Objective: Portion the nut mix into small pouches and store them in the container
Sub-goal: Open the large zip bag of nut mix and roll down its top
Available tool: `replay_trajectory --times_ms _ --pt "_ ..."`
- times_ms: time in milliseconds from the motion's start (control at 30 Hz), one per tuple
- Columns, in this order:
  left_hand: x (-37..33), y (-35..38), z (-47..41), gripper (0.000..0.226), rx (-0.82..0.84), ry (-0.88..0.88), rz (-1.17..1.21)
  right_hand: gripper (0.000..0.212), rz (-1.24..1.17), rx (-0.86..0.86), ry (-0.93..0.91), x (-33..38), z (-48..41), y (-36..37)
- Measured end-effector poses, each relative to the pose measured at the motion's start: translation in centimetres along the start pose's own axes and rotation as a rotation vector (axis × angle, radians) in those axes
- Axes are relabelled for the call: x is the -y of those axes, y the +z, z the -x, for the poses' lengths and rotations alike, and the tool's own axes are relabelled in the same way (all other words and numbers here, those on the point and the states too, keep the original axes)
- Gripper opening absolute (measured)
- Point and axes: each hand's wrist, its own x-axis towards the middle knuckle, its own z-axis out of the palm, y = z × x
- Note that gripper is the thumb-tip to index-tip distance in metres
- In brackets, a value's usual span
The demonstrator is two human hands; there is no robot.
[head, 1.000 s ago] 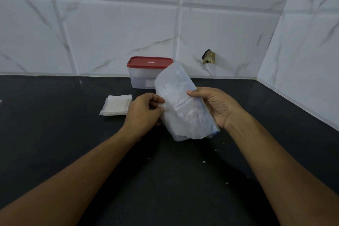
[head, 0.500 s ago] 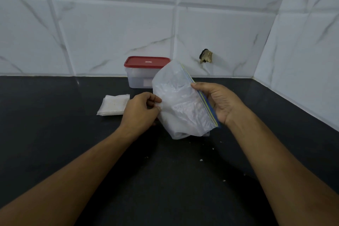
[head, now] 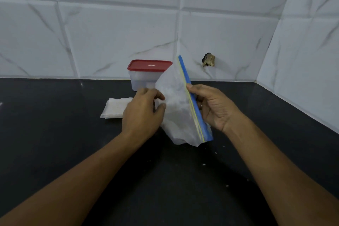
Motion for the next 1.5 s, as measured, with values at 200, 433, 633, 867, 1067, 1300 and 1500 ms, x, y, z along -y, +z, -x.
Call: replay_trajectory --times_ms 200,433,633,867,1067,1300,1500 --pt "-2.9 -1.2 0.1 0.043 0.101 -0.257 0.893 0.013 0.152 0.135 -0.072 -0.8 0.9 1.6" --pt "-3.0 -1.4 0.2 0.038 0.080 -0.295 0.876 0.017 0.194 0.217 -0.110 -1.1 1.2 1.9" --pt "-2.5 -1.6 0.0 0.022 0.094 -0.346 0.943 0.013 0.182 0.228 -0.097 -1.1 1.1 1.8" --pt "-2.8 -2.1 -0.3 0.014 0.100 -0.399 0.995 0.015 0.135 0.073 -0.097 -1.2 0.2 1.6" --pt "-4.1 -2.3 -1.6 0.037 0.125 -0.460 0.957 0.032 0.517 -0.012 -0.296 -0.1 0.6 3.1" --pt "-5.0 -4.4 -5.8 0.048 -0.026 -0.353 0.680 0.030 0.682 -0.026 -0.309 4.2 0.4 4.5" --pt "-4.6 -5.8 -7.6 0.022 -0.044 -0.289 0.484 0.021 0.710 -0.105 -0.305 7.2 -0.6 5.3"
